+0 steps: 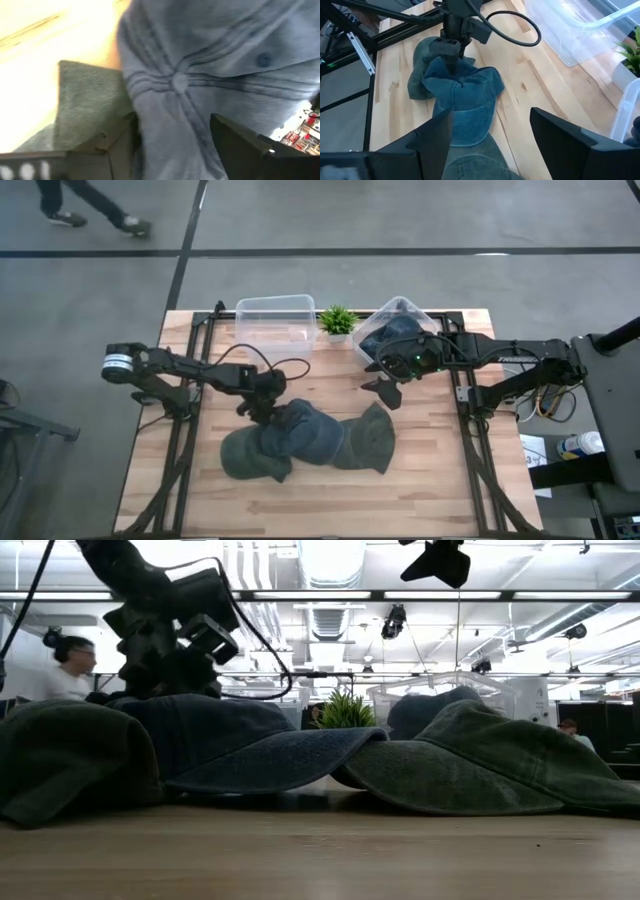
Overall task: Pick and place caps into container
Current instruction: Put the blue cap into the right transparent container
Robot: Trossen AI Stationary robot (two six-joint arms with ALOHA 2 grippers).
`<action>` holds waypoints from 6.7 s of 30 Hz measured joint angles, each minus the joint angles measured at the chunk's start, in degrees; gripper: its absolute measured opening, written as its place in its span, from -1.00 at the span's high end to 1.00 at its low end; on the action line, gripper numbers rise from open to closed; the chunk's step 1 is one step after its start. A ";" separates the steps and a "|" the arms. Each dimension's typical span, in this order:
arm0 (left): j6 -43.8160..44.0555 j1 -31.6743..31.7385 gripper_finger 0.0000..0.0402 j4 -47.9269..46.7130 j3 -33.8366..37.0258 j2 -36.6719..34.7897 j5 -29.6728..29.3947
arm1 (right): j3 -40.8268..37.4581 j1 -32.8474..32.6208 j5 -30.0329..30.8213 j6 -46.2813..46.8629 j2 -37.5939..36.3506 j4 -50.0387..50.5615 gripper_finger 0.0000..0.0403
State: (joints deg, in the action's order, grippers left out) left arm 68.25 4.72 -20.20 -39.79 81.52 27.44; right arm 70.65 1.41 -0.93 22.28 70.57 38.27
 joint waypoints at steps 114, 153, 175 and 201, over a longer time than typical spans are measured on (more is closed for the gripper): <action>-4.14 -1.08 0.98 15.31 -19.06 -15.34 -0.54 | 43.25 1.01 -25.90 -43.02 36.42 20.57 0.95; -28.27 0.57 0.39 14.33 -19.06 -15.34 -22.76 | 42.13 22.15 17.13 -3.07 8.66 38.61 0.96; -28.83 0.84 0.39 14.14 -19.04 -15.32 -22.88 | 17.42 26.75 10.93 6.15 -1.56 21.85 0.96; -28.81 0.91 0.39 14.14 -19.02 -15.32 -23.98 | -14.61 26.80 8.58 24.01 -13.70 1.67 0.96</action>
State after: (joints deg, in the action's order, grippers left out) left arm 39.44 5.63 -6.06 -58.81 66.19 3.46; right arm 56.04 28.21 7.65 46.29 56.87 39.94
